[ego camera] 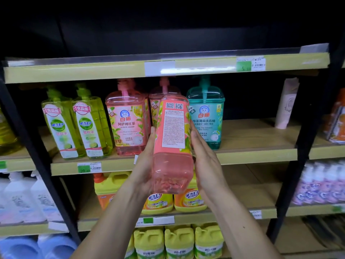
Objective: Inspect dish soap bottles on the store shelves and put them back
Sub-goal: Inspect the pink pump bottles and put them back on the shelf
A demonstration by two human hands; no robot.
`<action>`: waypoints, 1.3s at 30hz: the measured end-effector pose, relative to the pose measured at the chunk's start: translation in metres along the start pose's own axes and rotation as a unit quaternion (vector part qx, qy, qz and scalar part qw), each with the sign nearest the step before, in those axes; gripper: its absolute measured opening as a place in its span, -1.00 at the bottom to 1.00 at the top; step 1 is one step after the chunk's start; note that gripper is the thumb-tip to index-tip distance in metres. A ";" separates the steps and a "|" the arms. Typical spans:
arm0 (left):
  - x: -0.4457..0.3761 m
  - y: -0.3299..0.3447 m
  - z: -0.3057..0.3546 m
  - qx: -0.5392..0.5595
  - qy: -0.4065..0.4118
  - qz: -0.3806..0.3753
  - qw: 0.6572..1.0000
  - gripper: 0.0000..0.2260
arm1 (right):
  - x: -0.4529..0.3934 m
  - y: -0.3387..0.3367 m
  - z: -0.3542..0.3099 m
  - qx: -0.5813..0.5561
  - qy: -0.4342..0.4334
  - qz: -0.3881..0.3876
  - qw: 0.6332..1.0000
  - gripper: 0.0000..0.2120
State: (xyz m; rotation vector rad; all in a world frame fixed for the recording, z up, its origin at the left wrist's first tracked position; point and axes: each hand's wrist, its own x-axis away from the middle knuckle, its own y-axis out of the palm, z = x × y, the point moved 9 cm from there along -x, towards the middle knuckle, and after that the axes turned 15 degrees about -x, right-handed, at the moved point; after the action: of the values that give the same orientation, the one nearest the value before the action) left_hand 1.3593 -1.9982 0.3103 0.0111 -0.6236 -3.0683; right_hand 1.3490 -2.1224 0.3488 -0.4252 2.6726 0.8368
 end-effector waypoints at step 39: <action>0.042 -0.008 0.025 -0.339 0.199 0.011 0.919 -0.18 | 0.006 -0.015 0.000 0.031 0.000 -0.301 0.953 -0.05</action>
State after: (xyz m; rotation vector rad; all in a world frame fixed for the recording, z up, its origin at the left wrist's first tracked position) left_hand 1.3169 -1.9819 0.3296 0.5904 0.4554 -2.9347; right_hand 1.3485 -2.1351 0.3393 -1.1429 2.3347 0.5560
